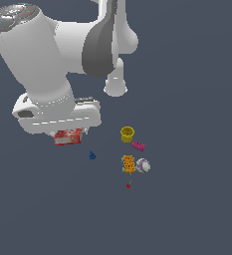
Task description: Pick up a designated object from a clutter of objects.
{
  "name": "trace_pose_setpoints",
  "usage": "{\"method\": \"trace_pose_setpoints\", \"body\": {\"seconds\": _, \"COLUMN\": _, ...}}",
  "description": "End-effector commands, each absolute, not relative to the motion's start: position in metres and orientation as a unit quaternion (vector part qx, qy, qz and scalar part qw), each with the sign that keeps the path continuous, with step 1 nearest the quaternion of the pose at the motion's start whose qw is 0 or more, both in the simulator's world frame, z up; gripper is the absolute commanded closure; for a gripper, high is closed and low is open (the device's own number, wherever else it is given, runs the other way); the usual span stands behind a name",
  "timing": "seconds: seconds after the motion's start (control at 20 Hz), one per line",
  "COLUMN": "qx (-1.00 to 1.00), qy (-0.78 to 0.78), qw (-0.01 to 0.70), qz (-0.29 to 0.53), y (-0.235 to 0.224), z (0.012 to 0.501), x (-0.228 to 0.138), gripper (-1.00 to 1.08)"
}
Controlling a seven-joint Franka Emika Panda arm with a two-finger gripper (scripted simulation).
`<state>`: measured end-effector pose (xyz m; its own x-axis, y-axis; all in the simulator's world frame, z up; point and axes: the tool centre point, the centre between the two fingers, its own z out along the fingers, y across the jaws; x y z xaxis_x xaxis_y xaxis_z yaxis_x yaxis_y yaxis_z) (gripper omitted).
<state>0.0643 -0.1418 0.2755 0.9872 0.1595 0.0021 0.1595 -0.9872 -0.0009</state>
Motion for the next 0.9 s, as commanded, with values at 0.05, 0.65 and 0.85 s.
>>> {"method": "trace_pose_setpoints", "body": {"seconds": 0.05, "qx": -0.997, "qy": -0.081, "qw": 0.001, "qz": 0.0, "y": -0.161, "z": 0.301, "x": 0.072, "gripper": 1.08}}
{"method": "trace_pose_setpoints", "body": {"seconds": 0.65, "qx": -0.997, "qy": -0.081, "qw": 0.0, "qz": 0.0, "y": -0.207, "z": 0.358, "x": 0.094, "gripper": 1.08}}
{"method": "trace_pose_setpoints", "body": {"seconds": 0.85, "qx": -0.997, "qy": -0.081, "qw": 0.0, "qz": 0.0, "y": -0.214, "z": 0.367, "x": 0.098, "gripper": 1.08}}
